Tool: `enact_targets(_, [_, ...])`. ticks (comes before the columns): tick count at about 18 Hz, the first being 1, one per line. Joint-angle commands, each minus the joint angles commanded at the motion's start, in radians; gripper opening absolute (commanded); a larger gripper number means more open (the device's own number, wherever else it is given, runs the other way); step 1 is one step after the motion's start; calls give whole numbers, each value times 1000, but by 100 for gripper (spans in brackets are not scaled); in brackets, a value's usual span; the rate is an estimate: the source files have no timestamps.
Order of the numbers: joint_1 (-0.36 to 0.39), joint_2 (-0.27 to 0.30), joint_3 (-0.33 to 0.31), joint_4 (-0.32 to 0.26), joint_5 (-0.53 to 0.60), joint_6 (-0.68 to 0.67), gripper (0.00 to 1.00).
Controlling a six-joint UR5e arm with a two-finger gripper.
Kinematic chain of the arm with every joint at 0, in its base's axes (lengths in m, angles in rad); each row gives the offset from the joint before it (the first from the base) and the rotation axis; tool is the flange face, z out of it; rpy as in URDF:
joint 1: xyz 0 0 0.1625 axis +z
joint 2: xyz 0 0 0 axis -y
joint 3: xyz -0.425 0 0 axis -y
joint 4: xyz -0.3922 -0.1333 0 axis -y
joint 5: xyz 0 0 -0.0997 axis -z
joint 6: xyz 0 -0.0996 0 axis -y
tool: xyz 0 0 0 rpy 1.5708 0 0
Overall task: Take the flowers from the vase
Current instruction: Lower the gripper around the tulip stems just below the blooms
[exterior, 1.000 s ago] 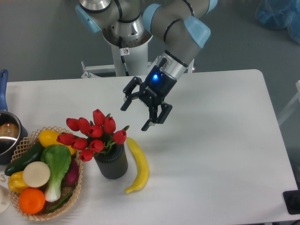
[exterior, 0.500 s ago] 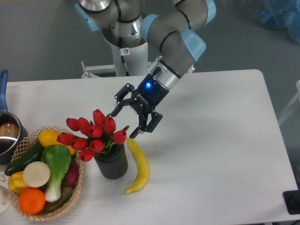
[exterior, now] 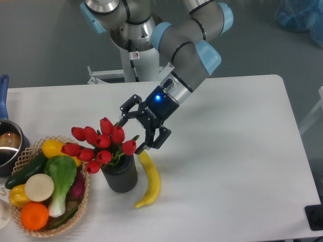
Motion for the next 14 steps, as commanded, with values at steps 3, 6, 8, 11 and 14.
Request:
enact_targets(3, [-14,-12,12,0,0,-2,100])
enact_targets(6, [-21,-26,25,0,0,0,100])
enact_targets(8, [-34,-38,40,0,0,0,100])
enact_targets(11, [-44,-45,48,0,-2,2,100])
enact_targets(14, [-54,-51,49,0,-2,3,100])
